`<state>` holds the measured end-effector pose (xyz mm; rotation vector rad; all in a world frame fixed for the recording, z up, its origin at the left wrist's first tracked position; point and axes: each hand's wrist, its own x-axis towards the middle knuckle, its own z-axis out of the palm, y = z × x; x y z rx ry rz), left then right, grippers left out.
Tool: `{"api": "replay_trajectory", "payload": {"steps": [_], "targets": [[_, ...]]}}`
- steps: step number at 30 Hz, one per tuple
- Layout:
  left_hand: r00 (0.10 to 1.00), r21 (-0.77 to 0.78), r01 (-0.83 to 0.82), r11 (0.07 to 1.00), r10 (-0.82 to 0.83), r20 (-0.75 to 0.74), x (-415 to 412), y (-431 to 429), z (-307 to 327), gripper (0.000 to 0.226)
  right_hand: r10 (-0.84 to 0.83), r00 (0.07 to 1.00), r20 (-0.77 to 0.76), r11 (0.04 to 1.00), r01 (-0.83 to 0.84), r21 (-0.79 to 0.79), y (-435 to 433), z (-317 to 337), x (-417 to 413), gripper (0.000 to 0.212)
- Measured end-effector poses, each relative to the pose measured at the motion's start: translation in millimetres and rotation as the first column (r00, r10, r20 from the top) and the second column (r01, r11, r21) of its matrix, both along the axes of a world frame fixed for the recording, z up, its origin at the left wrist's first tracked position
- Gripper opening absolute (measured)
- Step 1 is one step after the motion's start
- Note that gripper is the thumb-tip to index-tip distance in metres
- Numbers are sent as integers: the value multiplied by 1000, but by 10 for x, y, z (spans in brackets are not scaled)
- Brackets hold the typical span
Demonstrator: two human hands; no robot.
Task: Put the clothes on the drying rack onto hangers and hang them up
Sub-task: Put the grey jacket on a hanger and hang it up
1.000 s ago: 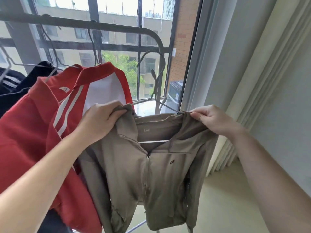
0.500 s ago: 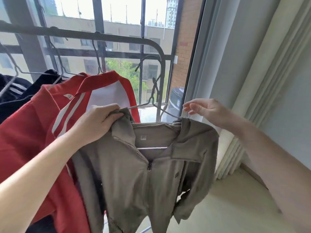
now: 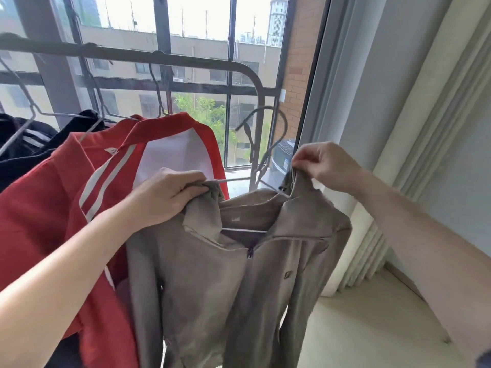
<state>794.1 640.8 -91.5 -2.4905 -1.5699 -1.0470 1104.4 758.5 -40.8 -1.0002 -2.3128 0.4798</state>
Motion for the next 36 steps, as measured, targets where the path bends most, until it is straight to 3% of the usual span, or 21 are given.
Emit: {"api": "replay_trajectory", "payload": {"steps": [1,3,6,9,12,15,19,23,26,28,30,33,36], "targets": [[1000,17,-12,1000,12,23,1,12,27,22,1,994,105,1000,2,-26,-11,16,-52,21],[995,31,-67,997,65,73,-33,43,76,16,120,972,201,968,-70,-239,-80,107,-111,20],[988,22,-101,995,98,118,-20,92,111,16,337,941,11,826,-290,-483,-229,333,-336,41],[988,-24,-99,995,101,117,69,129,142,25,258,966,-7,858,-232,-459,-335,358,-691,26],[983,-96,-134,986,144,116,-39,108,251,42,84,996,-42,872,-94,-480,-243,437,-825,33],[968,-70,-232,970,238,86,-192,125,294,32,3,995,-103,838,-58,-542,-165,608,-791,32],[961,-37,-276,960,275,-40,-334,256,198,19,28,1000,-12,834,-30,-551,-82,770,-770,33],[932,216,-305,927,337,-131,-465,346,425,19,2,996,87,817,49,-575,75,937,-728,30],[868,456,-325,828,452,-204,-493,435,876,15,-63,982,177,840,148,-523,196,1020,-814,27],[807,521,-357,775,537,-246,-565,559,1184,28,-102,970,220,855,199,-479,276,1056,-951,27],[757,463,-405,788,574,-313,-678,694,1427,41,-131,963,236,850,232,-474,357,1074,-1133,28],[746,320,-459,829,555,-367,-837,829,1624,43,-157,958,240,851,254,-460,490,1081,-1433,30],[751,322,-425,846,528,-397,-931,880,1707,41,-171,956,239,847,266,-461,641,1119,-1697,35]]}}
